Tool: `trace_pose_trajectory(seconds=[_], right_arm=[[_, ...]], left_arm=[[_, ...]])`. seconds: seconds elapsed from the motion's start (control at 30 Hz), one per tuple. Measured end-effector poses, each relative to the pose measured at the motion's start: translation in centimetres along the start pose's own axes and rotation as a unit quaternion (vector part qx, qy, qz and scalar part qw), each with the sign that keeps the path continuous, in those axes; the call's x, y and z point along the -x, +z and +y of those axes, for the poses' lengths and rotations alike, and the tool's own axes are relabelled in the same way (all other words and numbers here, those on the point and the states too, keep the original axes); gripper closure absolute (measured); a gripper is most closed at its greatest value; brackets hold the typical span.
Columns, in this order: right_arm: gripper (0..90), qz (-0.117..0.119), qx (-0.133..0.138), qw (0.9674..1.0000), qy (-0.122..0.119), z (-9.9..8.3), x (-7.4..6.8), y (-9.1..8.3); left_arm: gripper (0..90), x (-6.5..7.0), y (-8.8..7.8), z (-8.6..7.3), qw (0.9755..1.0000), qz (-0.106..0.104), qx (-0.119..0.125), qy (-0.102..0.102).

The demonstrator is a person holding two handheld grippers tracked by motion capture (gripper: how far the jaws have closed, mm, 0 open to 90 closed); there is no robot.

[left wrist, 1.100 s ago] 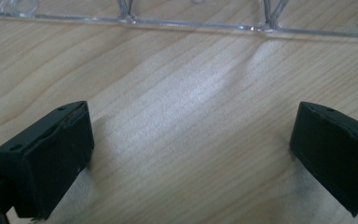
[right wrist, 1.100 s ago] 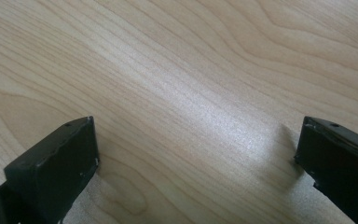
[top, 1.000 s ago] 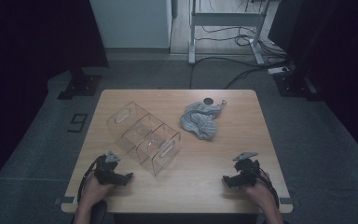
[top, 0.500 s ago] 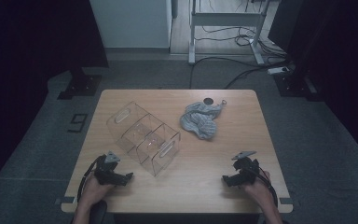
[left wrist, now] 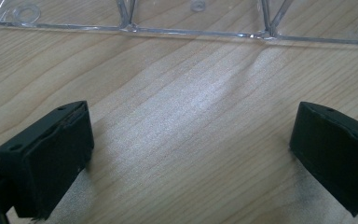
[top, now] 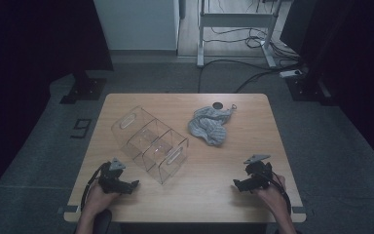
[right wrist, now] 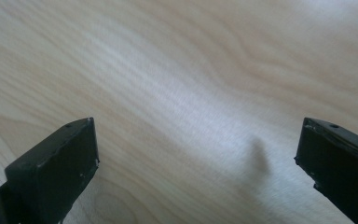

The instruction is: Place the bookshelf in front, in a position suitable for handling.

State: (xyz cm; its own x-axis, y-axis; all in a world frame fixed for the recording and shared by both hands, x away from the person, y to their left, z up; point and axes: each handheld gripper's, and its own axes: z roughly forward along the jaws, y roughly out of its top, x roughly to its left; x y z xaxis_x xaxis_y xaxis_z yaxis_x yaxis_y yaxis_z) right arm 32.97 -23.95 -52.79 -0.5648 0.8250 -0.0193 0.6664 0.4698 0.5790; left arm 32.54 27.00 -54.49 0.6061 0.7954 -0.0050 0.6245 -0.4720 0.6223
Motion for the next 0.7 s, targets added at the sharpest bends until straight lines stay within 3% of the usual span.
trace_pose_trajectory(seconds=[0.2,0.7], right_arm=[[0.0,-0.003,0.031,0.9995,0.006,0.5,0.3,-0.8],[0.0,0.016,0.051,0.9986,-0.003,3.0,0.2,-1.0]], left_arm=[[0.0,0.0,0.0,0.0,1.0000,0.000,0.000,-0.001],[0.0,0.0,0.0,0.0,1.0000,0.001,0.000,-0.001]])
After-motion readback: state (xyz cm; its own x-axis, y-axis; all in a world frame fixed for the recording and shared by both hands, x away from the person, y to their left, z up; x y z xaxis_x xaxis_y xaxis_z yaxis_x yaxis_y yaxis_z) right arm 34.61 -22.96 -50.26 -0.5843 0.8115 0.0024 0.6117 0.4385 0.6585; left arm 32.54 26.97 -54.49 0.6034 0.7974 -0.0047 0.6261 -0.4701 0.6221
